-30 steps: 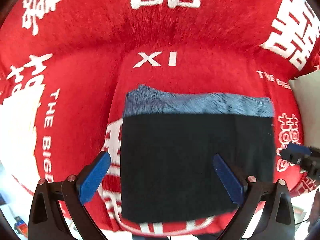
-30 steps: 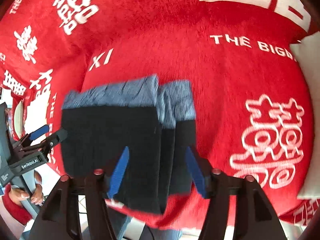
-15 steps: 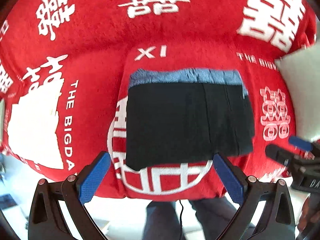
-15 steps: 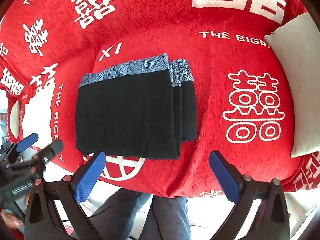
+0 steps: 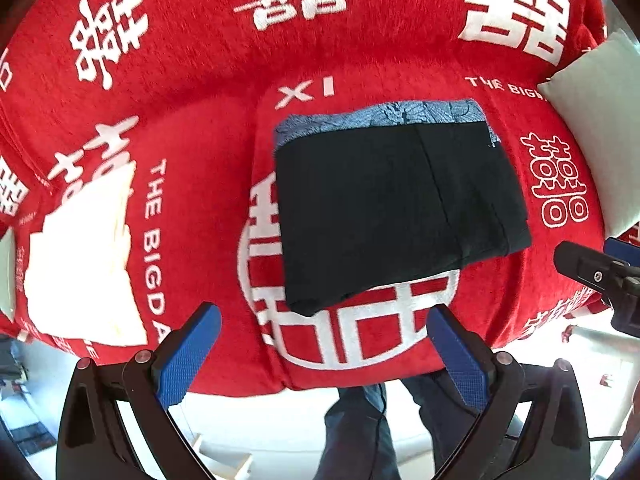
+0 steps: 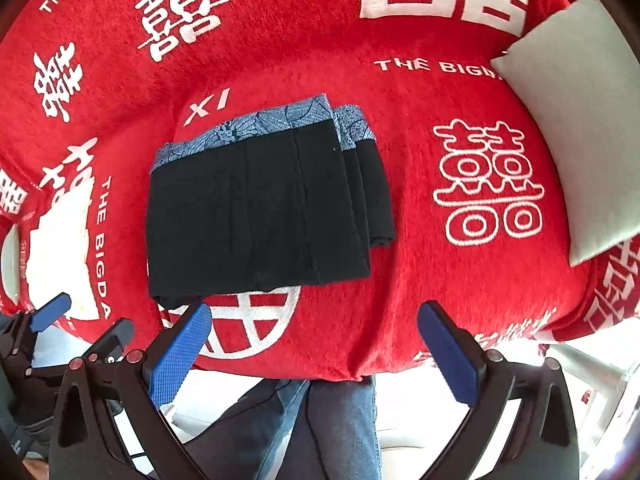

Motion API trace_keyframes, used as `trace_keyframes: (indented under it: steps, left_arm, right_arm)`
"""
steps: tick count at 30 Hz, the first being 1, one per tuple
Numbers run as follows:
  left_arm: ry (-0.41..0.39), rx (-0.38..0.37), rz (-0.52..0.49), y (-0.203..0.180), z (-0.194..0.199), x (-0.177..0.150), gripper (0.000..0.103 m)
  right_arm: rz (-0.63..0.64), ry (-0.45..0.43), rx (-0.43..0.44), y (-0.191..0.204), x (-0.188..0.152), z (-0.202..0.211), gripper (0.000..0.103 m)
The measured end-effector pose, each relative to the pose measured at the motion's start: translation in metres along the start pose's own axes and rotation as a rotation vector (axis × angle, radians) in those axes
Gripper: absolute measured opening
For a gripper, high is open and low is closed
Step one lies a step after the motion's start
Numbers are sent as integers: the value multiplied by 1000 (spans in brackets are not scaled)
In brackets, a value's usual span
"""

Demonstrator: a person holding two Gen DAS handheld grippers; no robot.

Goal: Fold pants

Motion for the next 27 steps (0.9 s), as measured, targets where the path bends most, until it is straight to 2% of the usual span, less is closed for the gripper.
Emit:
trace_keyframes:
  steps: [4, 13, 19, 27]
  left_arm:
    - [-27, -17, -31, 9, 11, -6, 103]
    - [-33, -22, -14, 16, 24, -16, 103]
    - [-13, -29, 48, 15, 22, -17, 103]
    - [-10, -28, 53, 2, 22, -14, 103]
  right_arm:
    - [-5, -22, -34, 9, -12, 13, 103]
    - [55, -30, -57, 26, -24, 29, 103]
    - [110, -43, -64, 27, -18, 37, 103]
    - [116, -51, -70, 18, -9, 39, 103]
Point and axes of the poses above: each gripper's, at about its wrist camera, not at the fingertips, and z roughly against the way its jaws point, y to its left, x to its top, the point moved 6 cm from there along -z, roughly the way its jaws point, and after that the axes turned 14 degrees about -x, right-handed, at the moved point
